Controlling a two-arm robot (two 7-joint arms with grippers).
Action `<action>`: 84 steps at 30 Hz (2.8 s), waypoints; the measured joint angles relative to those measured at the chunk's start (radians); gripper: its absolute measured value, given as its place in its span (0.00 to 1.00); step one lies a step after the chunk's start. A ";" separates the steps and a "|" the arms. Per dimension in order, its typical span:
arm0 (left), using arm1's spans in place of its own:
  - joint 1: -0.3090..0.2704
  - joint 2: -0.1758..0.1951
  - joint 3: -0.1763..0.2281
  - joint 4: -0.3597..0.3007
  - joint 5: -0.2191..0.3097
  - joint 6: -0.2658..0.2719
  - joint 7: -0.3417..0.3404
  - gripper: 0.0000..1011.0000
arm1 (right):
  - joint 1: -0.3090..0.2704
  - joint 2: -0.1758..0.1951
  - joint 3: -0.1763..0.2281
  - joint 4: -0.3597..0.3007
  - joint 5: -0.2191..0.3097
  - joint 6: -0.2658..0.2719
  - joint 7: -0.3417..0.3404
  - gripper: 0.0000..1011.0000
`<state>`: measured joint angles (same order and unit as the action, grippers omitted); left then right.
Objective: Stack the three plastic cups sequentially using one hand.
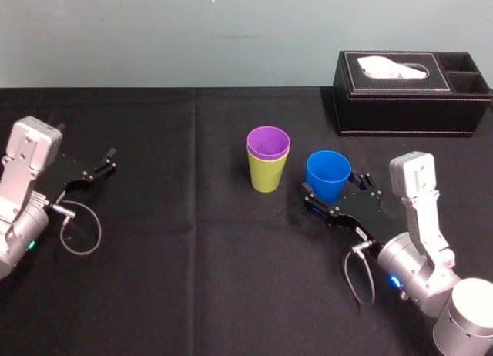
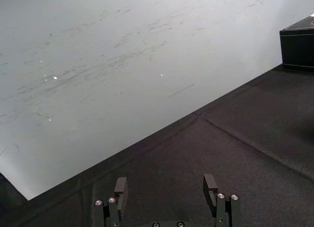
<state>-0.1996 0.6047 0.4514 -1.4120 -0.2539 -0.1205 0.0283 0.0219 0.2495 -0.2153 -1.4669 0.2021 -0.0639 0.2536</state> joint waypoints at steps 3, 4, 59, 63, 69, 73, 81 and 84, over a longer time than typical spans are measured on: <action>0.000 0.000 0.000 0.000 0.000 0.000 0.000 1.00 | 0.003 -0.007 0.002 0.003 0.002 0.003 0.001 0.99; 0.000 0.000 0.000 0.000 0.000 0.000 0.000 1.00 | 0.003 -0.008 0.003 0.004 0.002 0.004 0.001 0.99; 0.000 0.000 0.000 0.000 0.000 0.000 0.000 1.00 | -0.015 0.021 0.019 -0.083 0.024 0.046 0.022 0.70; 0.000 0.000 0.000 0.000 0.000 0.000 0.000 1.00 | -0.008 0.028 0.025 -0.106 0.044 0.077 0.029 0.70; 0.000 0.000 0.000 0.000 0.000 0.000 0.000 1.00 | 0.012 0.044 0.025 -0.151 0.078 0.141 0.044 0.70; 0.000 0.000 0.000 0.000 0.000 0.000 0.000 1.00 | 0.028 0.054 0.018 -0.182 0.102 0.180 0.052 0.70; 0.000 0.000 0.000 0.000 0.000 0.000 0.000 1.00 | 0.061 0.062 -0.008 -0.232 0.128 0.226 0.052 0.70; 0.000 0.000 0.000 0.000 0.000 0.000 0.000 1.00 | 0.073 0.061 -0.024 -0.246 0.130 0.233 0.047 0.70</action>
<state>-0.1995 0.6047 0.4514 -1.4120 -0.2540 -0.1205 0.0283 0.0951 0.3104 -0.2397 -1.7128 0.3323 0.1687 0.3007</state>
